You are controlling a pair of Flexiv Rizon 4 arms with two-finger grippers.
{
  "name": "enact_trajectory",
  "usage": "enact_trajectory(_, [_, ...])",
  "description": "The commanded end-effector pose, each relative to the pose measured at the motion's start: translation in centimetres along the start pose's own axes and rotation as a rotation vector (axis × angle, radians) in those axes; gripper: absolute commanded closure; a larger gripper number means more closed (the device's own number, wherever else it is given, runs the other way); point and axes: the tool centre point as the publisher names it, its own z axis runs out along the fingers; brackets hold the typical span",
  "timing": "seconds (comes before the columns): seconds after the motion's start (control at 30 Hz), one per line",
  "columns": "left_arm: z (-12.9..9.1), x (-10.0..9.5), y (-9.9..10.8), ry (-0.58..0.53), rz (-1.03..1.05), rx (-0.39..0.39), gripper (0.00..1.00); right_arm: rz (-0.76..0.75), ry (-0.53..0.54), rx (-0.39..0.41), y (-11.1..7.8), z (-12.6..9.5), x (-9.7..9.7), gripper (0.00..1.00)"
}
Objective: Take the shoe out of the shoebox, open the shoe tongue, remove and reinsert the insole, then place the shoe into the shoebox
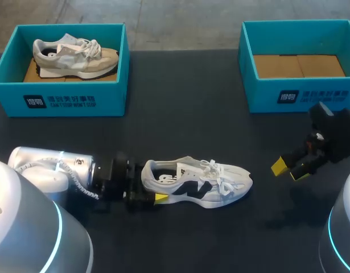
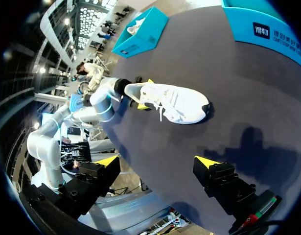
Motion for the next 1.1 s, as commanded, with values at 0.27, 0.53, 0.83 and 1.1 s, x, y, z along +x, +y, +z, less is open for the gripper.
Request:
enact_trajectory(0.27, [-0.04, -0.22, 0.19, -0.004, -0.002, -0.013, 0.00, 0.001, -0.002, 0.000, -0.08, 0.02, 0.04, 0.00])
enact_trajectory(0.53, [-0.19, -0.20, 0.33, -0.006, 0.003, -0.009, 1.00, 0.001, -0.002, 0.000, -0.08, 0.02, 0.04, 0.00])
enact_trajectory(0.83, [-0.41, -0.21, 0.26, -0.005, 0.021, -0.008, 1.00, 0.001, -0.002, 0.000, -0.08, 0.02, 0.04, 0.00])
enact_trajectory(1.1, [-0.49, -0.21, 0.21, 0.002, 0.020, -0.012, 1.00, 0.001, -0.002, 0.000, -0.08, 0.02, 0.04, 0.00])
